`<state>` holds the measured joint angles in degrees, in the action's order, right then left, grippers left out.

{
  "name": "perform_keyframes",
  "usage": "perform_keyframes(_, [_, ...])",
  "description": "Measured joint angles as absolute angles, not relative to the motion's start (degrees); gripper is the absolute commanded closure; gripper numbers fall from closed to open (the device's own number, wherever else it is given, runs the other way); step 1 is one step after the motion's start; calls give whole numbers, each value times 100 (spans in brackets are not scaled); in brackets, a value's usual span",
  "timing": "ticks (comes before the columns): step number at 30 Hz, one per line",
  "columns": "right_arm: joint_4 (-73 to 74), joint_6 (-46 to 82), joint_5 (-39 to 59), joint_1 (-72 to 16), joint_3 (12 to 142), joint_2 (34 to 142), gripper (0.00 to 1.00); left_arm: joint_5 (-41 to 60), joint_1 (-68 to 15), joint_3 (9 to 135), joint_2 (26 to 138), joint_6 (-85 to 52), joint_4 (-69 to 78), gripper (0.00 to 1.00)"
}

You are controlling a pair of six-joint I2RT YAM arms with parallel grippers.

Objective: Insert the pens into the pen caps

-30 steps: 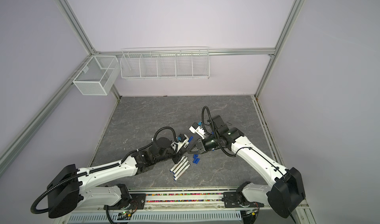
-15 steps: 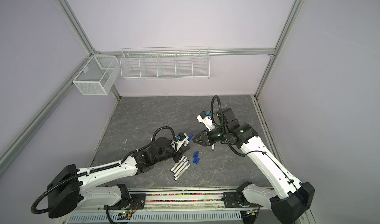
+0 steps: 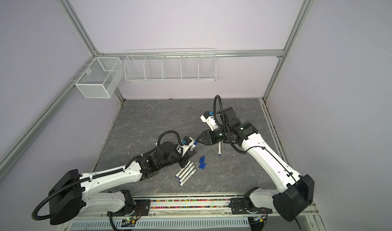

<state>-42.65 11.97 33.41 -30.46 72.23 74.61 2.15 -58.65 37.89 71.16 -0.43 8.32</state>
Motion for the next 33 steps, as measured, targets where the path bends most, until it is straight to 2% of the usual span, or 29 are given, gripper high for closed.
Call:
perform_keyframes(8, [-4202, 1208, 3367, -3046, 7223, 7655, 63, 191, -5889, 3789, 7116, -43, 829, 100])
perform_keyframes(22, [-4106, 1256, 3607, -3089, 7223, 7789, 79, 156, -5889, 3789, 7122, -89, 784, 100])
perform_keyframes(33, [-4265, 1197, 3487, -3336, 7223, 8020, 86, 154, -5907, 3789, 7216, -91, 497, 100])
